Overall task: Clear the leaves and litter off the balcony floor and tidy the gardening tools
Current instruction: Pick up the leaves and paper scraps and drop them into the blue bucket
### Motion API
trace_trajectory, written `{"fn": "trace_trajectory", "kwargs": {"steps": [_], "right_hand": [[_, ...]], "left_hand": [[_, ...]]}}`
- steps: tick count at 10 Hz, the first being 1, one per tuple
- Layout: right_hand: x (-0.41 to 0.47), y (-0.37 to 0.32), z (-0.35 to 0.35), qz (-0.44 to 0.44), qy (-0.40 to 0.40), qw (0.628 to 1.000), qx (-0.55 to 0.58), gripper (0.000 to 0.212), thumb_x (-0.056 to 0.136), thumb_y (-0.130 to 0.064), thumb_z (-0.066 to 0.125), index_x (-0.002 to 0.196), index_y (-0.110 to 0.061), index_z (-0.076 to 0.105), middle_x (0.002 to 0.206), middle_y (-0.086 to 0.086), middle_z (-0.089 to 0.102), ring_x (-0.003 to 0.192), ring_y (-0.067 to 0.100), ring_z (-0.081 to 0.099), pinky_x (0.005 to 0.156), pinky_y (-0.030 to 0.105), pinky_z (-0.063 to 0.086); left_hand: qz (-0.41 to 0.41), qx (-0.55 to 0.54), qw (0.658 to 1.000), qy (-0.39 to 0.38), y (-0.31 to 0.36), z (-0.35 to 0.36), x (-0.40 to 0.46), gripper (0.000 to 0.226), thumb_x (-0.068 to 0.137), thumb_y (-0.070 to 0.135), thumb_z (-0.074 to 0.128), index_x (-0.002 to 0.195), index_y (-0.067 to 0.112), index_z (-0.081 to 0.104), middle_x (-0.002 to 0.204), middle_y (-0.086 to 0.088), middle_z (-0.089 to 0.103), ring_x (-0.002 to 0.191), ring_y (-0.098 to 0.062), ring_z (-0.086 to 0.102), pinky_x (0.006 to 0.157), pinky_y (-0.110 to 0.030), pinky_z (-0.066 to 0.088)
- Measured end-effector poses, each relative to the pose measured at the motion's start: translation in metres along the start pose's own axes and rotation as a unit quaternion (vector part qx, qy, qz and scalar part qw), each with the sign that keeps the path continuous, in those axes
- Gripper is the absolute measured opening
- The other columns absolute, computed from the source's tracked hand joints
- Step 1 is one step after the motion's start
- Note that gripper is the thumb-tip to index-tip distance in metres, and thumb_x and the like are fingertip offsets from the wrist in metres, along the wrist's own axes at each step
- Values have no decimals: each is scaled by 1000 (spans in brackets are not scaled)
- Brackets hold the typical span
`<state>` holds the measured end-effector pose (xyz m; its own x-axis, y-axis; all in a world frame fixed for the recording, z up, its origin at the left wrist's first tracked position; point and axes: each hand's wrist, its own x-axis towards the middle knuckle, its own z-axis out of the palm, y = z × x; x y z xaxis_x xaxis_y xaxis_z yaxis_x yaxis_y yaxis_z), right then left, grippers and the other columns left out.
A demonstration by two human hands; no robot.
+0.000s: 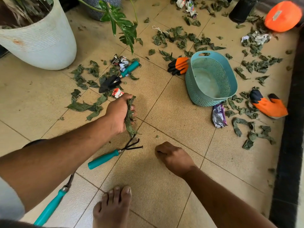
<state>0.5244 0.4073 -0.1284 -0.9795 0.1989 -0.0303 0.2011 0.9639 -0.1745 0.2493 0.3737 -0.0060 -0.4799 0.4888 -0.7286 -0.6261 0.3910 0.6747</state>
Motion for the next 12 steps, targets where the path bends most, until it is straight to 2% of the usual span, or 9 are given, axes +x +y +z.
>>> {"fn": "trace_trajectory", "kwargs": {"steps": [2, 3, 4, 5, 8, 9, 10, 11, 12], "right_hand": [[17, -17, -6, 205, 106, 962, 144, 19, 92, -8, 71, 90, -23, 82, 97, -14, 75, 85, 7, 71, 65, 29, 63], [33, -16, -26, 526, 204, 597, 570, 24, 90, 7, 68, 89, -11, 84, 90, 1, 81, 83, 20, 79, 79, 39, 66], [33, 5, -44, 529, 253, 217, 780, 23, 84, 16, 56, 99, 7, 71, 99, 18, 73, 83, 28, 73, 79, 36, 63], [28, 12, -51, 427, 255, 142, 856, 42, 67, 13, 43, 101, 1, 65, 97, 19, 62, 80, 27, 64, 74, 34, 59], [22, 24, -59, 376, 173, 275, 868, 31, 82, -24, 76, 72, -20, 47, 80, 5, 52, 76, 20, 55, 64, 31, 46], [29, 24, -59, 467, 170, 329, 803, 45, 96, -37, 72, 67, -25, 40, 65, -3, 35, 52, 11, 31, 40, 23, 27], [39, 9, -54, 513, 140, 558, 637, 18, 99, -43, 70, 92, -26, 69, 68, -13, 56, 45, 15, 49, 41, 24, 37], [47, -7, -35, 482, 81, 754, 438, 31, 96, -46, 73, 126, -42, 70, 85, -17, 76, 45, 7, 59, 45, 18, 50], [51, -14, -19, 474, 63, 830, 286, 32, 97, -52, 68, 128, -46, 71, 102, -27, 76, 39, -5, 54, 48, 11, 48]], "left_hand": [[18, 19, 1000, -16, -1, 8, -5, 24, 99, 34, 68, 78, 25, 60, 62, 6, 54, 46, -13, 49, 42, -23, 37], [-22, -36, 993, -111, -65, -19, -19, 31, 89, 29, 82, 112, 40, 64, 83, -1, 71, 69, -5, 62, 58, -35, 55], [94, 338, 936, -22, -242, -77, -68, 36, 106, 44, 43, 142, 37, 43, 120, -11, 76, 103, -31, 74, 81, -62, 61], [75, 346, 935, 12, -259, -77, -67, 48, 90, 52, 38, 129, 29, 55, 119, -10, 78, 103, -44, 75, 87, -60, 53], [33, 281, 954, -98, -267, -92, -46, 70, 78, 60, 60, 140, 27, 55, 131, -17, 73, 109, -51, 71, 90, -65, 51], [-15, -52, 971, -231, -92, -38, -4, 107, 67, 66, 85, 149, 5, 53, 117, -38, 65, 76, -35, 69, 69, -44, 56], [19, 37, 996, -74, -12, -9, 7, 29, 95, 40, 69, 97, 10, 66, 66, -3, 54, 48, -16, 47, 46, -25, 36], [-20, 21, 998, -58, -13, -11, 4, 19, 99, 36, 68, 84, 26, 63, 66, 4, 54, 48, -14, 48, 42, -24, 34], [-36, 28, 998, -35, -22, -10, 9, 17, 100, 35, 68, 86, 27, 65, 65, 4, 56, 48, -14, 50, 42, -24, 34]]}}
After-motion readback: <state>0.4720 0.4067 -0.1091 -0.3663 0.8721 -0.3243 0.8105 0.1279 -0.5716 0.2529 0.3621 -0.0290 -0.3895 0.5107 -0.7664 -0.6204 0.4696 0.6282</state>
